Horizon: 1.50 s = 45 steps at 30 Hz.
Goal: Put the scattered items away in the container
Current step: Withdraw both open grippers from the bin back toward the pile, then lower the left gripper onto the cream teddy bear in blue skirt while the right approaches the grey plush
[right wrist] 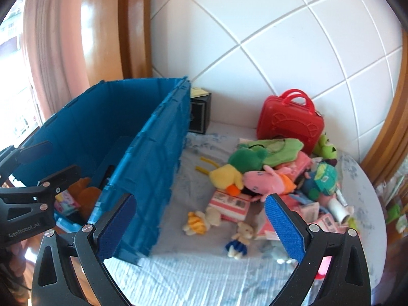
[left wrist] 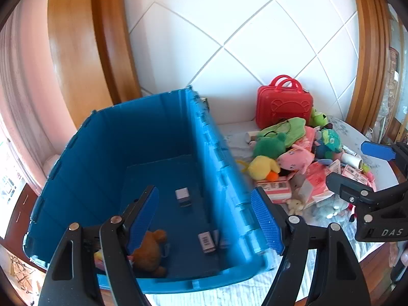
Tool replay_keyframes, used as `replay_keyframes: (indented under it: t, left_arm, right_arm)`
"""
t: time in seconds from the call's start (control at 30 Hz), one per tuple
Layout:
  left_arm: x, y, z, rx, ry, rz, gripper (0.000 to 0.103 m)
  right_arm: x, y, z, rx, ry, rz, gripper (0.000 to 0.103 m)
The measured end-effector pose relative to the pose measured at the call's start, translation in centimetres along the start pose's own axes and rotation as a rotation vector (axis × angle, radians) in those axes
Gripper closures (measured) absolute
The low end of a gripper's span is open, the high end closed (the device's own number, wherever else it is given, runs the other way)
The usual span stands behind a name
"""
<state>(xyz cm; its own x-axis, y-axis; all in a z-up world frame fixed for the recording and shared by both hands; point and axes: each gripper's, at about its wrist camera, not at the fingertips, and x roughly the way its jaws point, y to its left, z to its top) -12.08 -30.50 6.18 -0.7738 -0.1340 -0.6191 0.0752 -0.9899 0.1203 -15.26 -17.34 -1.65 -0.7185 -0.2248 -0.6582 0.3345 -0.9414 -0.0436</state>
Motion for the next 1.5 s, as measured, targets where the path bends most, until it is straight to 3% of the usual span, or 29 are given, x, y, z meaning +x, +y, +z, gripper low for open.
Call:
replay_keyframes:
  t: [0.23,0.37,0.53,0.7,0.87,1.17,1.5]
  left_arm:
    - [1.8,-8.8,1.1,-0.066,-0.004,-0.039,0.028]
    - [4.0,-14.8,1.2,-0.087,0.026,-0.056,0.028]
    - [8.0,-20.9,-0.1,-0.084,0.117,-0.052,0.028]
    - [12.2,-23.2,-2.7,-0.07,0.226,-0.031,0.028]
    - [16.8,-23.3,-5.9,-0.083,0.325,-0.033,0.028]
    - [23.9,-23.2,-10.6,-0.072,0.455,-0.067,0.028]
    - [29.5,-25.6,-13.2,-0.01,0.525,-0.1,0.035]
  right_arm:
    - [-0.4,-10.1,-2.1,0.01,-0.031,-0.015,0.001]
    - [-0.1,-17.6,-4.5,0.014,-0.001,-0.018,0.001]
    - [2.2,-25.6,-7.8,0.056,0.093,-0.049,0.001]
    - [5.5,-30.5,-11.1,0.123,0.182,-0.027,0.0]
    - [8.3,-31.9,-14.2,0.198,0.254,0.015,0.0]
    - [14.2,-29.6,-20.7,0.291,0.409,0.088,0.0]
    - [18.5,-29.4,-22.7,0.345,0.446,0.034,0.0]
